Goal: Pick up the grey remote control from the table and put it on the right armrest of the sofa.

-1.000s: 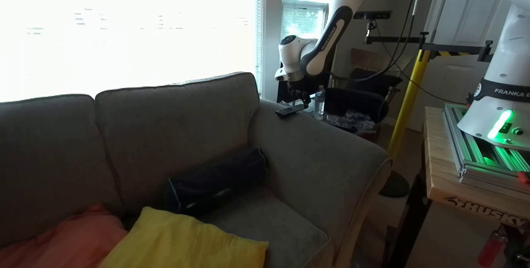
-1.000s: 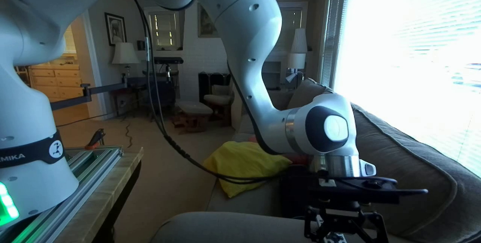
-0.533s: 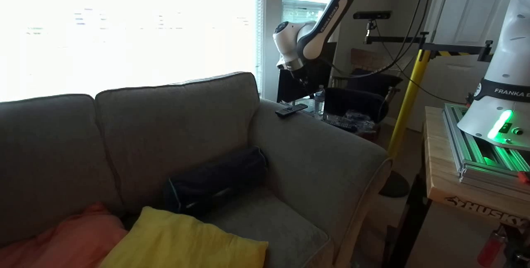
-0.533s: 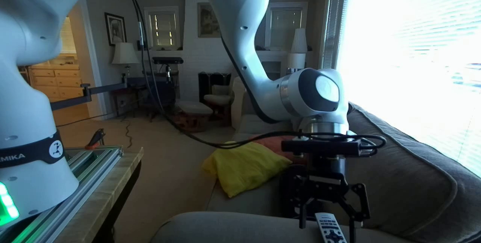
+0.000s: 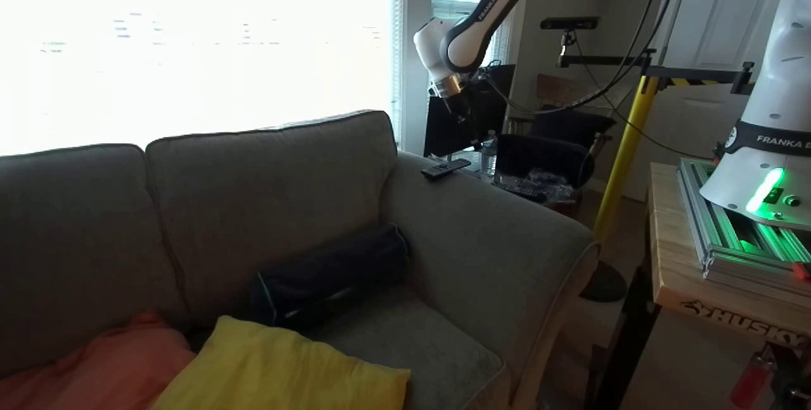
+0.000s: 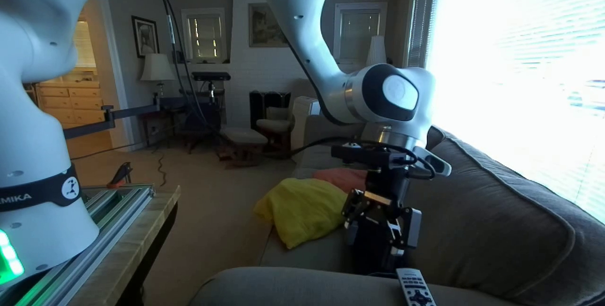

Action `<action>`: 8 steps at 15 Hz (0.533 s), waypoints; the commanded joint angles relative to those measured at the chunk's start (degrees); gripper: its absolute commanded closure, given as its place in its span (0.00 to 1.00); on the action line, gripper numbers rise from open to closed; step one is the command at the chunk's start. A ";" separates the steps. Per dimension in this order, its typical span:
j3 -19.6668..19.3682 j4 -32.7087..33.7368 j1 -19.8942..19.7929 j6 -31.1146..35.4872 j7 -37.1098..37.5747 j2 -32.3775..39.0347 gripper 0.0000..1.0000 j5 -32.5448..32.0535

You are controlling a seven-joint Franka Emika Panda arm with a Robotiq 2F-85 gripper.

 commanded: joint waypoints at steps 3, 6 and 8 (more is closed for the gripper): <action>0.91 -2.66 -2.58 0.91 4.81 -2.49 0.00 12.24; 0.87 -0.59 -3.54 2.41 7.32 -0.56 0.00 18.35; 0.60 1.34 -3.94 5.07 9.55 1.55 0.00 21.70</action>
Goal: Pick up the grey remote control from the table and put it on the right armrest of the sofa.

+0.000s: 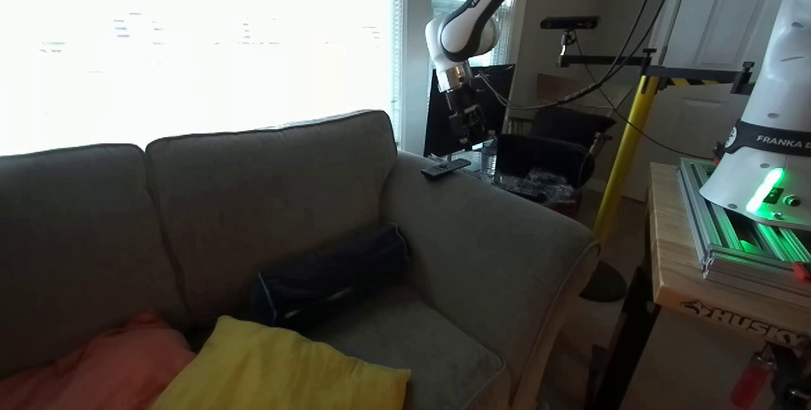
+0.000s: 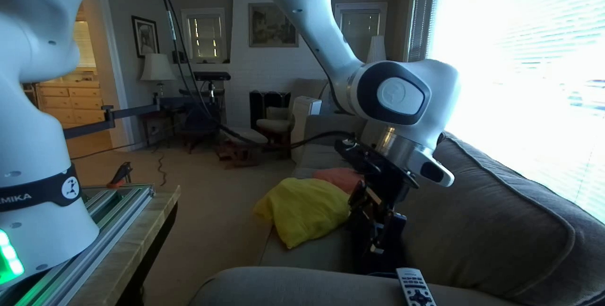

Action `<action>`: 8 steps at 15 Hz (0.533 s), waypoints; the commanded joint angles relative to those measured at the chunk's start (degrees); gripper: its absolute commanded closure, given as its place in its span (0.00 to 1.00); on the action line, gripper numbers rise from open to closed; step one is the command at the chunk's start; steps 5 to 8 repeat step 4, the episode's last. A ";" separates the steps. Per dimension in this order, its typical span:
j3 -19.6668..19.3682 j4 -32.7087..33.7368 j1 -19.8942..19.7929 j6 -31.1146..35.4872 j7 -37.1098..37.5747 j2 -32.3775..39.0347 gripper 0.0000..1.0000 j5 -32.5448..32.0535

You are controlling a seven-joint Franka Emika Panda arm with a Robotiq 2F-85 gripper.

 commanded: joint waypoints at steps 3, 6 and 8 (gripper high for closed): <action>-0.39 0.48 -0.21 1.56 1.03 0.81 0.00 2.05; -0.40 0.48 -0.17 1.56 1.03 0.80 0.00 2.05; -0.40 0.48 -0.17 1.56 1.03 0.80 0.00 2.05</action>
